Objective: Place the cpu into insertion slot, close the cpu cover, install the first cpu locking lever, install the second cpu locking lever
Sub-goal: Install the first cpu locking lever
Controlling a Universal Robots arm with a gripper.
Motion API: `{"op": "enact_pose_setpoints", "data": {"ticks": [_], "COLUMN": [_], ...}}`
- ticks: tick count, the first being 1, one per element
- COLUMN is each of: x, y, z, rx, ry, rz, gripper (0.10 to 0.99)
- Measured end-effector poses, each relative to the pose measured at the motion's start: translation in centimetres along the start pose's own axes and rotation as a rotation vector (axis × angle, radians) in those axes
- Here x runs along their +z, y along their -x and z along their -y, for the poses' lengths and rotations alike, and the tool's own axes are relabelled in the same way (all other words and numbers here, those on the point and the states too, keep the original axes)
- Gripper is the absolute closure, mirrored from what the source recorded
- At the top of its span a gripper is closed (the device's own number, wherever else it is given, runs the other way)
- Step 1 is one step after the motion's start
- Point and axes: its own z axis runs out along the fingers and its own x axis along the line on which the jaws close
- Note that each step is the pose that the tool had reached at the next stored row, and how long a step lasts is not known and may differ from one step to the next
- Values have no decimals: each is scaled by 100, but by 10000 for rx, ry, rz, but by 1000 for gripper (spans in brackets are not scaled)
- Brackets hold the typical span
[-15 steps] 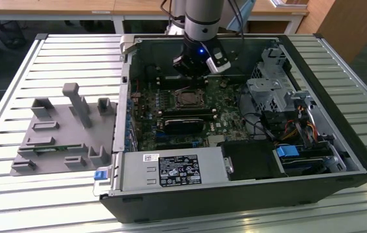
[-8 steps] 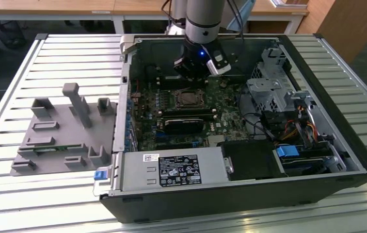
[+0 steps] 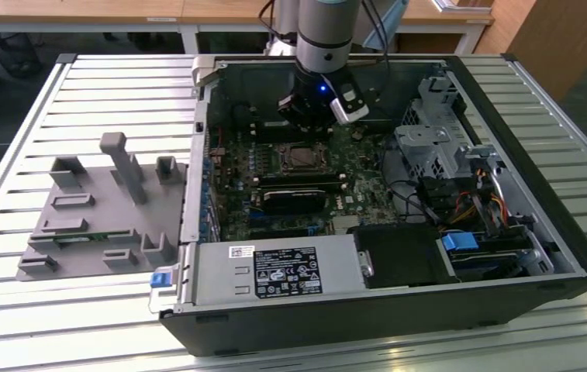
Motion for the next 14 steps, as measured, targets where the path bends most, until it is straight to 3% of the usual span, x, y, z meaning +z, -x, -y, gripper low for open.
{"op": "enact_pose_setpoints", "data": {"ticks": [10, 12, 14], "x": [-19, -17, 3], "y": [1, 1, 0], "z": [-3, -2, 0], "rx": [-1, -1, -2], "ry": [-15, -49, -180], "rz": [2, 1, 3], "gripper": [980, 980, 980]}}
